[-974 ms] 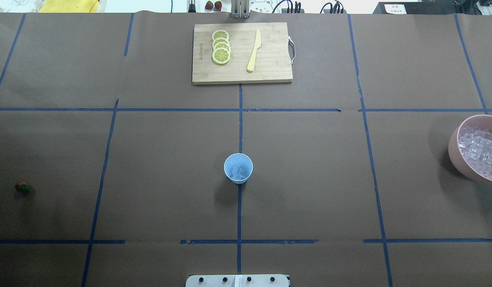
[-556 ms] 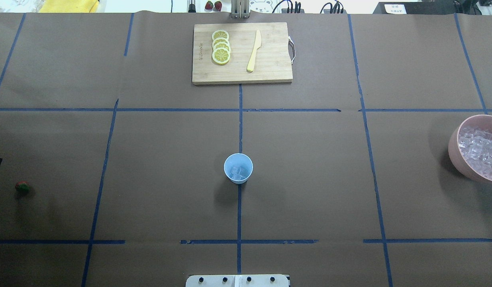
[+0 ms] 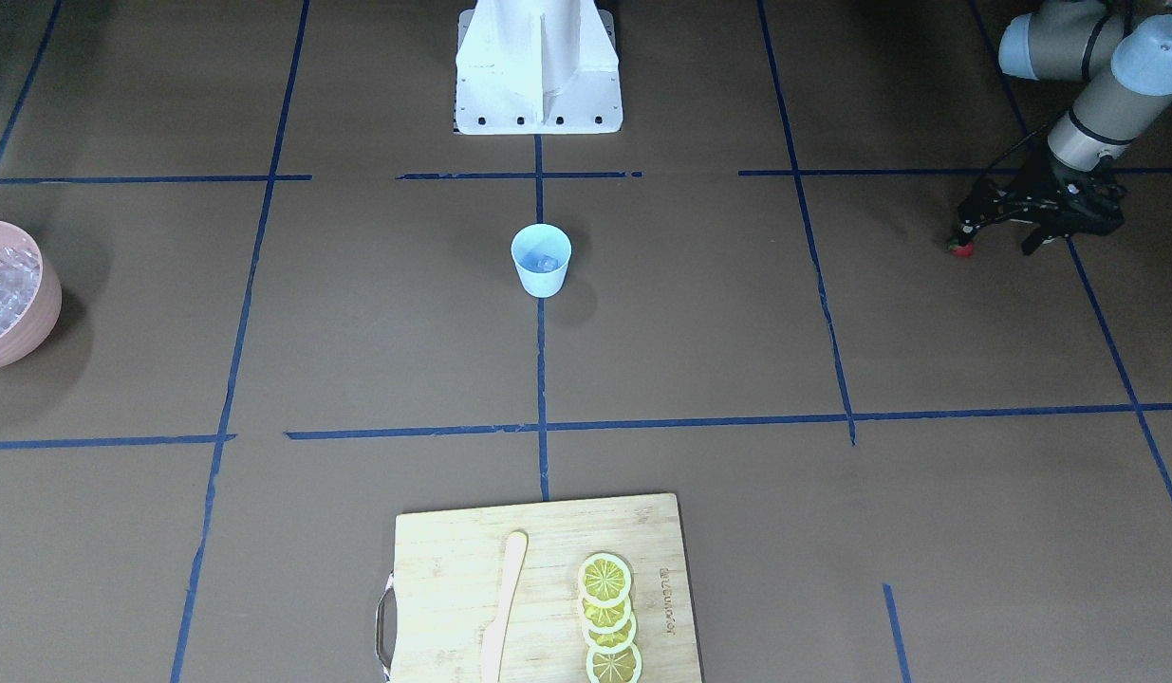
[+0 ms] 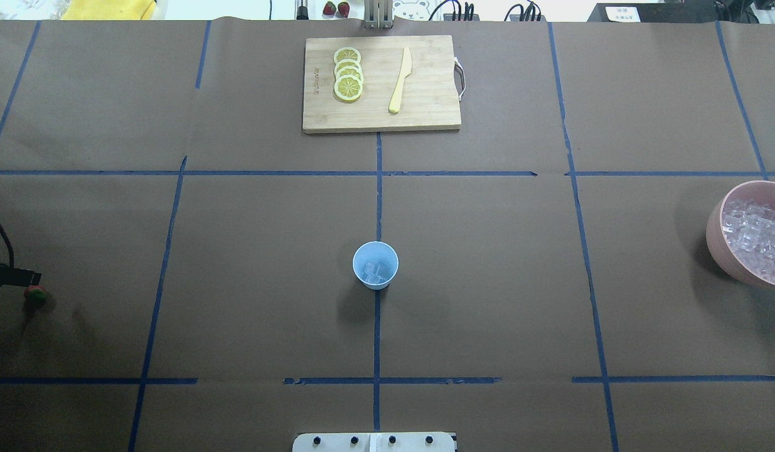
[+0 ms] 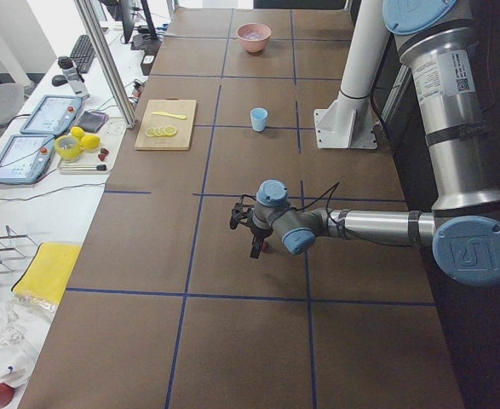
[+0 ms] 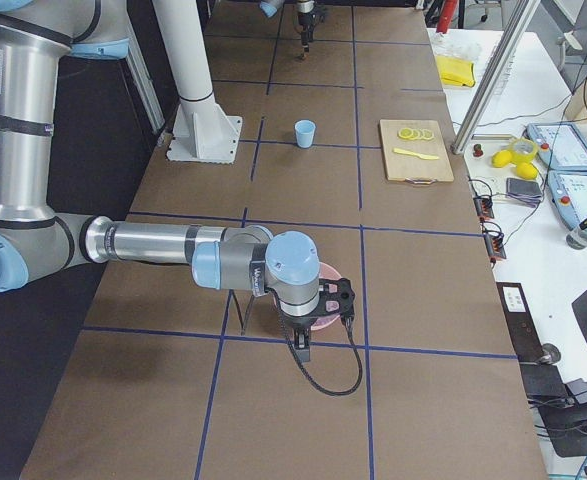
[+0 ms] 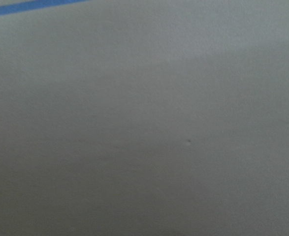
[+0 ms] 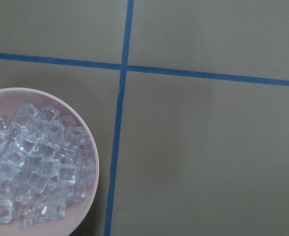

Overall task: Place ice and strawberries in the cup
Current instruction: 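Lower the left gripper onto the strawberry and close it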

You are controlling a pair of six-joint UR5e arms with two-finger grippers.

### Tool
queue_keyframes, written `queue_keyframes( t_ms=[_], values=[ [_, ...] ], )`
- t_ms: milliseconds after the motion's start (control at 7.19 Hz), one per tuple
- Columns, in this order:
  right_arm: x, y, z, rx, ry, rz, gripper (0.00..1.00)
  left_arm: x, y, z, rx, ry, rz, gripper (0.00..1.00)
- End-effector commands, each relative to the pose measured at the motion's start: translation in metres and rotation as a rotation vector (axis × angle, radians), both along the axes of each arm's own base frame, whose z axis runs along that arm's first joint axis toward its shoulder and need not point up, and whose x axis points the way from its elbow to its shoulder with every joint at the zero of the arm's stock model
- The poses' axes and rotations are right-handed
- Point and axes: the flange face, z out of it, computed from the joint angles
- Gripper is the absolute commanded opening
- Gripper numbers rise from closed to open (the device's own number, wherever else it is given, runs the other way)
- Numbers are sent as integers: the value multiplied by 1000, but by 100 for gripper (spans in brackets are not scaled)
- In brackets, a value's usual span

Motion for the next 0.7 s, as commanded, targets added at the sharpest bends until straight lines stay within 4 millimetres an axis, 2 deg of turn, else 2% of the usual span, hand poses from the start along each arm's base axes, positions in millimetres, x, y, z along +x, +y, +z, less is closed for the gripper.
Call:
queue_keyframes(
  t_ms=[0, 417, 556],
  values=[
    [0, 0, 0, -1, 0, 0, 99, 15, 9, 6, -20, -5, 17, 99],
    [0, 0, 0, -1, 0, 0, 99, 29, 15, 9, -26, -8, 50, 97],
    [0, 0, 0, -1, 0, 0, 99, 29, 15, 8, -25, -6, 49, 80]
  ],
)
